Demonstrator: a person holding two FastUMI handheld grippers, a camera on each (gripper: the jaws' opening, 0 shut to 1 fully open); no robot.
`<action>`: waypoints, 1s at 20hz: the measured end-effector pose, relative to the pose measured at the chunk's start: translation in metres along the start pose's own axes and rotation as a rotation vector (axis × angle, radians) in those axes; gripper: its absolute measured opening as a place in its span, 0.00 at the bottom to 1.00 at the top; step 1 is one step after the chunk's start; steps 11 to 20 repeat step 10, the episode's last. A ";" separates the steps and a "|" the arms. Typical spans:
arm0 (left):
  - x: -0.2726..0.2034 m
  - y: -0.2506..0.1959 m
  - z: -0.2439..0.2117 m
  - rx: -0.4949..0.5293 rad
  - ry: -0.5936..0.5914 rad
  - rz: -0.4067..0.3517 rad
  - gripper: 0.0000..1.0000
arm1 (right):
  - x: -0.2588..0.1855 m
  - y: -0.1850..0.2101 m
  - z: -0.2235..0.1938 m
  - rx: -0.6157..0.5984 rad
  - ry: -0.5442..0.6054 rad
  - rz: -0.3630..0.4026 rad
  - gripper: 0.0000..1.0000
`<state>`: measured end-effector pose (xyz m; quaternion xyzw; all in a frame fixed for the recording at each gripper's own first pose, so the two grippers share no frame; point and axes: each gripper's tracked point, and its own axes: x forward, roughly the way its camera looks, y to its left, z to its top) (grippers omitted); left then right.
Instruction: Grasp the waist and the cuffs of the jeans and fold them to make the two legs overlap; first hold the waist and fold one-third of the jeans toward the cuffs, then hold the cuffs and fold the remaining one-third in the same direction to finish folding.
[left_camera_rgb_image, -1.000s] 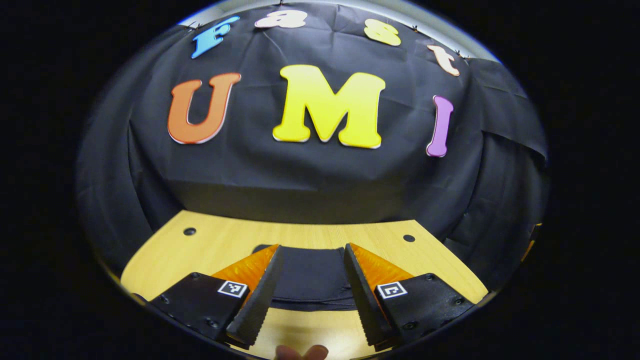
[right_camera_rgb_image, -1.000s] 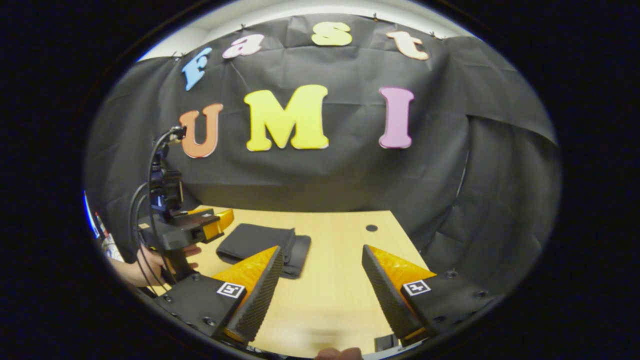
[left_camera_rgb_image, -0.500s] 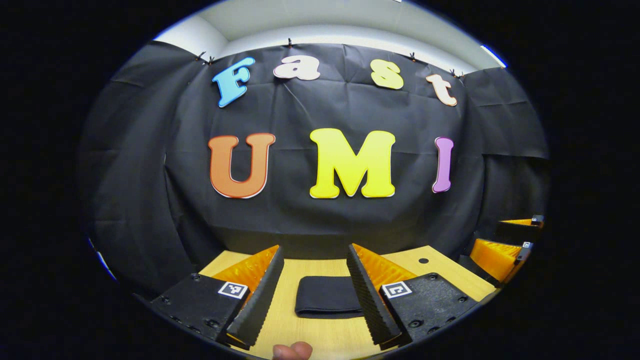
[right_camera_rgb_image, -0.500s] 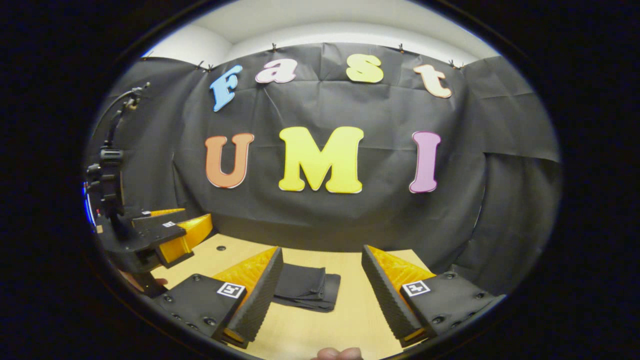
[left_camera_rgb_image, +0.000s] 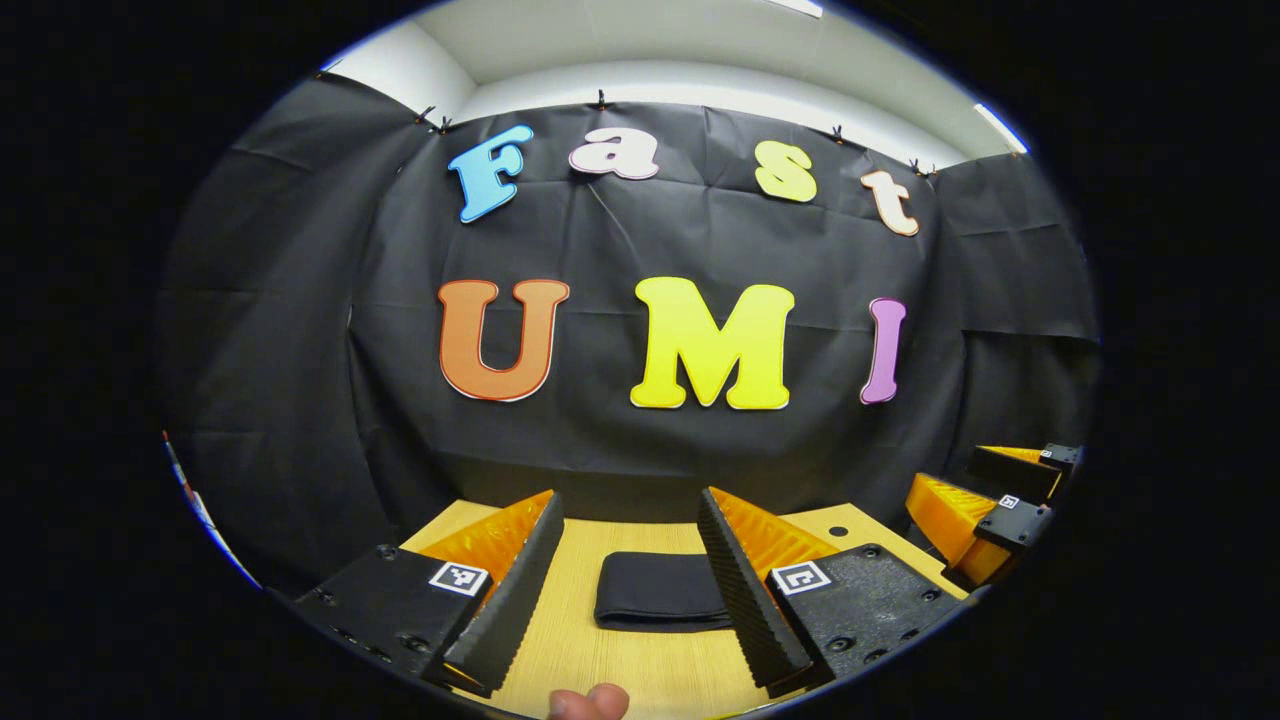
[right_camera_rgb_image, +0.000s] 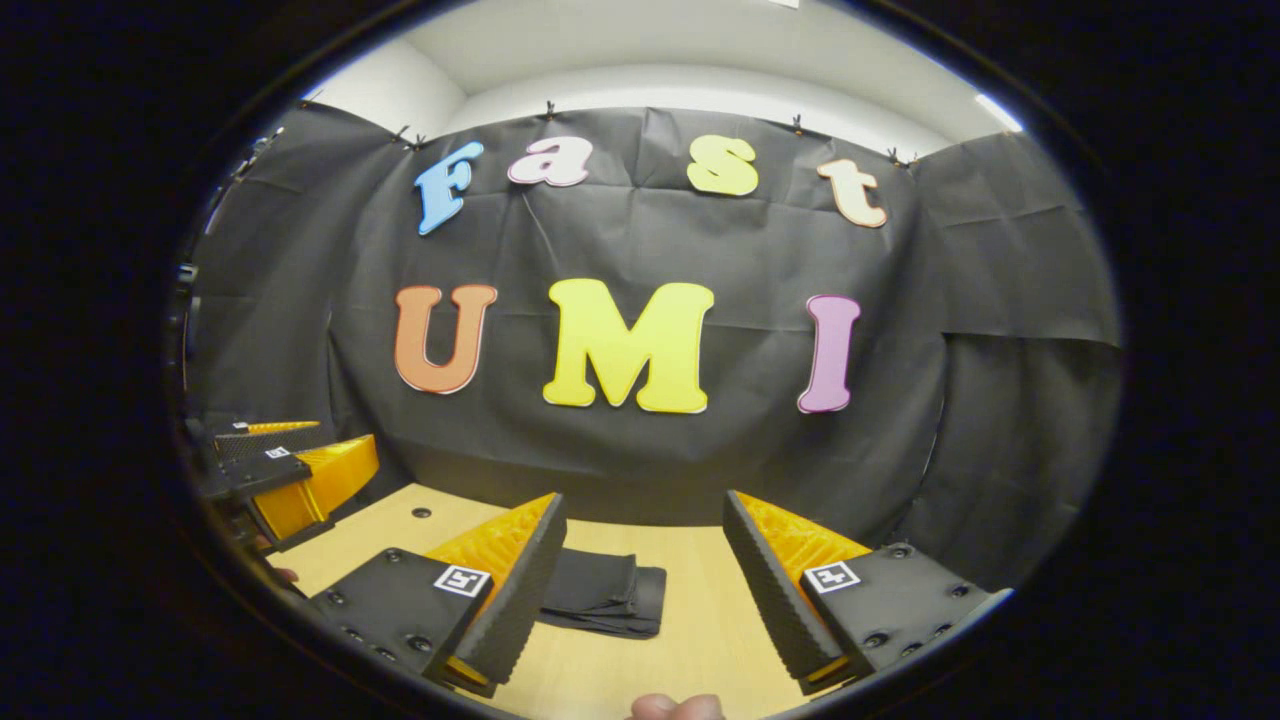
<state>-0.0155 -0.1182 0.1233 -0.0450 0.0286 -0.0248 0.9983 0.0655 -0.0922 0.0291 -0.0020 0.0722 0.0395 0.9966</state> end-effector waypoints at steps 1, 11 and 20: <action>0.000 -0.001 0.000 -0.002 0.000 0.000 0.87 | -0.003 0.001 0.001 0.003 -0.002 0.000 0.93; -0.001 -0.010 -0.002 0.006 0.003 -0.003 0.87 | -0.001 -0.003 0.003 -0.022 -0.016 0.000 0.93; -0.001 -0.010 -0.002 0.006 0.003 -0.003 0.87 | -0.001 -0.003 0.003 -0.022 -0.016 0.000 0.93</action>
